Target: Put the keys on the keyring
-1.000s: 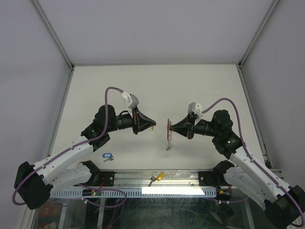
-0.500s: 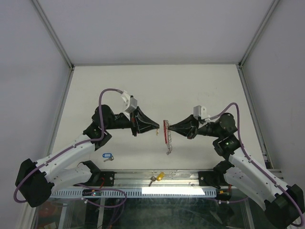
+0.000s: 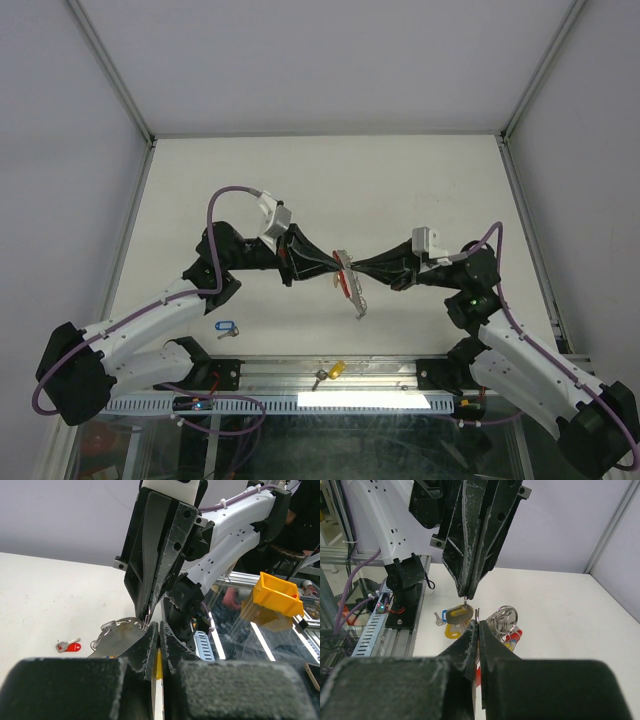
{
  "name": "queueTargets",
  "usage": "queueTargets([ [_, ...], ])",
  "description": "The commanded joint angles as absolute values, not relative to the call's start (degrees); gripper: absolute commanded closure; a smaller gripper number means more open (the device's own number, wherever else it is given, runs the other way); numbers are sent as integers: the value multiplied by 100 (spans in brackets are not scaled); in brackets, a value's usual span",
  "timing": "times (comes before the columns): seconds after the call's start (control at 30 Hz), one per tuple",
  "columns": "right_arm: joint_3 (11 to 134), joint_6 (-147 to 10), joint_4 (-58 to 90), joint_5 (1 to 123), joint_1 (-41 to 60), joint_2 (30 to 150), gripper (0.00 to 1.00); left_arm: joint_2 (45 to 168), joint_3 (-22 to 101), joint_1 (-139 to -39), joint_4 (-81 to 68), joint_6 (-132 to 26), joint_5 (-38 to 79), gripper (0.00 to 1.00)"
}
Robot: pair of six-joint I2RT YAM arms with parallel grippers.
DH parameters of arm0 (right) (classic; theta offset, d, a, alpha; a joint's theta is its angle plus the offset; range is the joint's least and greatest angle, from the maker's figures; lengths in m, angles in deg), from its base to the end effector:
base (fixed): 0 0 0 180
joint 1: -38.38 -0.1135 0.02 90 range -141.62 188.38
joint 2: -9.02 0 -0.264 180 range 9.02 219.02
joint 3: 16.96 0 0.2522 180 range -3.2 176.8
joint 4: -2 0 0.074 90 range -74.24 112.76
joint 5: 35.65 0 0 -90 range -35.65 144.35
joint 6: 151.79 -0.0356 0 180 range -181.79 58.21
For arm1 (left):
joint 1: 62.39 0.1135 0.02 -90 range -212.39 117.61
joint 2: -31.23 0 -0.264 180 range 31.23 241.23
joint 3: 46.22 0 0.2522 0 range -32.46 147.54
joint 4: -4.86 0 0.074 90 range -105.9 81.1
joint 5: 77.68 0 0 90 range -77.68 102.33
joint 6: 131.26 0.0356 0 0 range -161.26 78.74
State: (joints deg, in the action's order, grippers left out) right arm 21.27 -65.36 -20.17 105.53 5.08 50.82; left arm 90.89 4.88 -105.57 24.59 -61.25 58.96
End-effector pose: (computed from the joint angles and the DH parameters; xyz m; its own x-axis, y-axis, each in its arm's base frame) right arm 0.1237 0.1144 0.3045 0.2062 0.1822 -0.9614 -0.9761 0.1074 -0.1890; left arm 0.1519 -0.1780 0.3229 -0.2057 -0.1289 -0.9701 0.9786 -0.0335 -0.2030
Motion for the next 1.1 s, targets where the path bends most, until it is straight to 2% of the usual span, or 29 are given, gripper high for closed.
queueTargets([
  [0.0, 2206, -6478, -2534, 10365, 400, 5081, 100, 9134, 640, -10640, 2867, -6141, 5962, 100],
  [1.07, 2259, -6343, -2352, 10198, 46, 5131, 100, 9091, 600, -10697, 2863, -6078, 5795, 100],
])
